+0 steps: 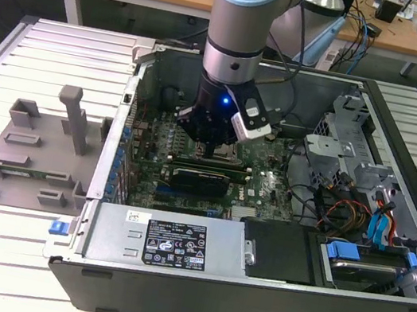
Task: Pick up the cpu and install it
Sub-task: 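Install the second cpu locking lever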
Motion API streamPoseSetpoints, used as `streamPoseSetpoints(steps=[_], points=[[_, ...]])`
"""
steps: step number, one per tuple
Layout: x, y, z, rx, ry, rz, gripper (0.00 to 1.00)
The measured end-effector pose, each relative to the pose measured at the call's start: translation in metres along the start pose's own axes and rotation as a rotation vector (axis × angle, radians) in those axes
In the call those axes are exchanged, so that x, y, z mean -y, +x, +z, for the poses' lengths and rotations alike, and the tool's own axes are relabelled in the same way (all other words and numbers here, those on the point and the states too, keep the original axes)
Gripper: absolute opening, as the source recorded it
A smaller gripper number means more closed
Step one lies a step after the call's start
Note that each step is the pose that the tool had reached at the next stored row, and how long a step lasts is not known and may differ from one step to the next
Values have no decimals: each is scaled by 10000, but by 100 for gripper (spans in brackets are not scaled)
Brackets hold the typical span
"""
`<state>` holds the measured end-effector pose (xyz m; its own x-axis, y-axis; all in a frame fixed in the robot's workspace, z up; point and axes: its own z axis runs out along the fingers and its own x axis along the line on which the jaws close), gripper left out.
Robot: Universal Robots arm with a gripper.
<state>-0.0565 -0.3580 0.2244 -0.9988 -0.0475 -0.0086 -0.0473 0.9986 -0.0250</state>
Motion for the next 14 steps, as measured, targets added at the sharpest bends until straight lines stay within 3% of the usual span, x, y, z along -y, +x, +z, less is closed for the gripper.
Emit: streamPoseSetpoints(steps=[7,11,14], points=[[-1,9,62,-1,-22,1,11],[-6,99,94,20,-44,1,11],[6,130,96,57,-162,2,11]])
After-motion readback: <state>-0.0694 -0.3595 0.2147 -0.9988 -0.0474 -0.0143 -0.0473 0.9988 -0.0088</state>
